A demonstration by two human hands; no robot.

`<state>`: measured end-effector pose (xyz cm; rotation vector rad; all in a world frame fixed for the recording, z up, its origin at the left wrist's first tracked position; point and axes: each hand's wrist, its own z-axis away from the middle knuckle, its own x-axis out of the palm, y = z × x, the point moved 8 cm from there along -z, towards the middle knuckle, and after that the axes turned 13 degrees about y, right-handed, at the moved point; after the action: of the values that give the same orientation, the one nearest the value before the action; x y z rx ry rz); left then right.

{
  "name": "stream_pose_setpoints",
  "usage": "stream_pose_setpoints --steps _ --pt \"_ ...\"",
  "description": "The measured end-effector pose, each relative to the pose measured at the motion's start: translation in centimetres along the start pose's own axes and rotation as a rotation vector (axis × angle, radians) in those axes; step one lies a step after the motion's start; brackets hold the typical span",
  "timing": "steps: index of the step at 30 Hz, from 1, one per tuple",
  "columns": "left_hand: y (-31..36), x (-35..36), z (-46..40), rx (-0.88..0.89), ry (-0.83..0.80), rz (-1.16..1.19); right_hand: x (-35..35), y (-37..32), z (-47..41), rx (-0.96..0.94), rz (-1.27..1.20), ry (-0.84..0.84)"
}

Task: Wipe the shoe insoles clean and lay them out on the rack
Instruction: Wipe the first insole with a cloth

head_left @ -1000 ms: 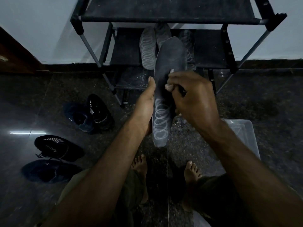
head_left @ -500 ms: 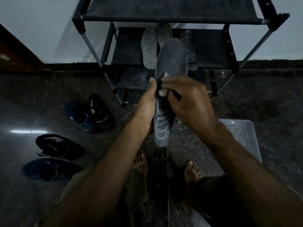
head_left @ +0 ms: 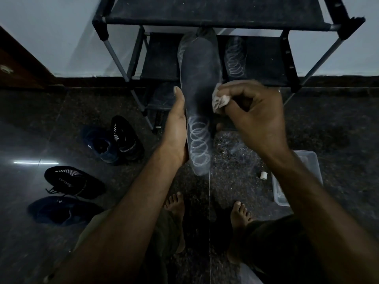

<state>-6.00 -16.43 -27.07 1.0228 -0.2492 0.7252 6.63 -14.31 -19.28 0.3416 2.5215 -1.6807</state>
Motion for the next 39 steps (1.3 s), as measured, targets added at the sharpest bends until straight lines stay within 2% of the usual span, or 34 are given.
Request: stream_pose_setpoints --steps 4,13,18,21,24,29,36,39 --pt "0.3 0.1 0.3 0.012 -0.016 0.045 1.4 -1.1 1.3 -0.176 0.158 -0.096" --pt "-0.1 0.9 0.9 -0.144 -0.147 0.131 4.3 -2.3 4.0 -0.430 0.364 -0.210" --pt "-0.2 1.5 1.3 -0.167 -0.182 0.139 3.3 -2.0 3.5 -0.394 0.353 -0.105" --pt "0.0 1.1 1.2 -0.110 -0.150 0.100 4.2 -2.3 4.3 -0.380 0.260 -0.176" --pt "0.3 0.7 1.1 -0.098 -0.112 0.091 4.3 -2.5 4.4 -0.409 0.271 -0.222" --pt "-0.2 1.1 1.2 -0.177 -0.122 0.096 2.5 -1.9 3.2 -0.368 0.345 -0.034" --pt "-0.1 0.8 1.3 -0.117 -0.105 0.094 4.3 -2.7 4.4 -0.435 0.297 -0.214" --pt "-0.1 1.2 1.5 -0.159 -0.120 0.114 3.1 -2.3 3.5 -0.415 0.346 -0.139"
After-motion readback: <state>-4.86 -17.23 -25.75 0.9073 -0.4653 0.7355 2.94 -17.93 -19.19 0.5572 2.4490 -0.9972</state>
